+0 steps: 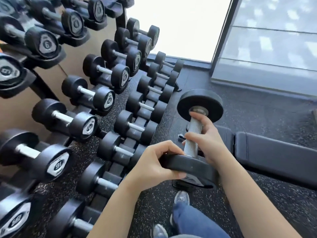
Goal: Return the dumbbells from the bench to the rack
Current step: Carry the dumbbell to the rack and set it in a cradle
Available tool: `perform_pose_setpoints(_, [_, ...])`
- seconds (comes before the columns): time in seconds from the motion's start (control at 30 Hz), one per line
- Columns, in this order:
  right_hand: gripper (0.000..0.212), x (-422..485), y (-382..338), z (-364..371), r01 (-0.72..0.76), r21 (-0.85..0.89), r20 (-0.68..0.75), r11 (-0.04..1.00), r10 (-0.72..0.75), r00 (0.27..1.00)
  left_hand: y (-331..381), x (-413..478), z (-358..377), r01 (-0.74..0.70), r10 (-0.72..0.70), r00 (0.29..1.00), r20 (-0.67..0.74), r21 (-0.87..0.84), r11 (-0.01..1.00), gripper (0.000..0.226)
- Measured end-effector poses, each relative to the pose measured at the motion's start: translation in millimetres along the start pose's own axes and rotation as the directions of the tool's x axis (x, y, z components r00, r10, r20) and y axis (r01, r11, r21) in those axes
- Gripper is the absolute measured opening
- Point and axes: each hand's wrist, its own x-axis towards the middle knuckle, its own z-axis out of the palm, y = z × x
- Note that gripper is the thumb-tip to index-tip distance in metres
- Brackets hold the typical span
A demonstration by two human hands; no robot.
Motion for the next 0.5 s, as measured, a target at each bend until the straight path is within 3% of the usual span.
perform_pose_setpoints(0.23, [0.058, 85.7, -16.7, -23.1, -0.009, -0.040, 0.006, 0.999, 0.009, 1.000, -2.6, 87.5, -9.7, 0.001, -0.003, 1.000, -0.031, -0.051, 0.999, 0.030])
perform_pose_setpoints(0.5, [0.062, 156.3, -26.8, -39.6, -0.038, 0.035, -0.018, 0.999, 0.039, 0.999, -8.1, 162.5, -27.7, 0.029, -0.029, 1.000, 0.000, -0.074, 0.997, 0.031])
